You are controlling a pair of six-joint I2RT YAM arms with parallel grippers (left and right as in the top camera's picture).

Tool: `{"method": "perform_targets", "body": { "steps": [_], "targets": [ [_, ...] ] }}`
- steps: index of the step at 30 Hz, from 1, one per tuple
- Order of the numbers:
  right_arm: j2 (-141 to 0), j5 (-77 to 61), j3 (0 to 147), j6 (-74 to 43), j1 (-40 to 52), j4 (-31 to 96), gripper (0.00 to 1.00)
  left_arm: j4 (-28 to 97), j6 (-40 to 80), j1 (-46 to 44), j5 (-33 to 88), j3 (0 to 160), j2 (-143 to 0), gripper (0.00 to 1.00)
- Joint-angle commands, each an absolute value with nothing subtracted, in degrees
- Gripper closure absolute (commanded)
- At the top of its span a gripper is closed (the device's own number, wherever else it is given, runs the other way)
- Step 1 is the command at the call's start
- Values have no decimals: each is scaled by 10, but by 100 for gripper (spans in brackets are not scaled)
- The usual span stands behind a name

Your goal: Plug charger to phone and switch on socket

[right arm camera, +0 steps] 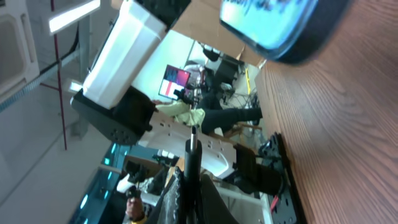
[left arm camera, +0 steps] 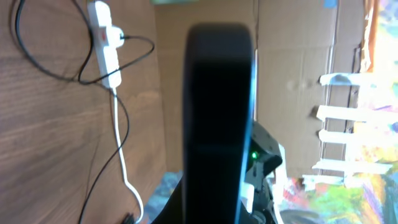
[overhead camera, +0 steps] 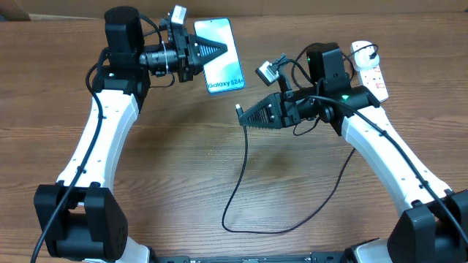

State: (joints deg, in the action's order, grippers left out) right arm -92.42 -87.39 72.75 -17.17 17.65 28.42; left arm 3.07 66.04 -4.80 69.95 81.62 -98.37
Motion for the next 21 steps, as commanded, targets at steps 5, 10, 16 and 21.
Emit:
{"method": "perform_targets", "body": {
  "steps": [5, 10, 16, 21],
  "targets": [
    [-924, -847, 731, -297, 176, 211, 96, 0, 723, -54, 705, 827, -974, 96],
    [-924, -833, 731, -350, 176, 170, 96, 0, 723, -58, 705, 827, -974, 96],
    [-924, -819, 731, -368, 176, 160, 96, 0, 722, -58, 710, 827, -974, 96],
    [-924, -819, 731, -423, 176, 103, 96, 0, 723, -62, 710, 827, -974, 96]
  ]
}}
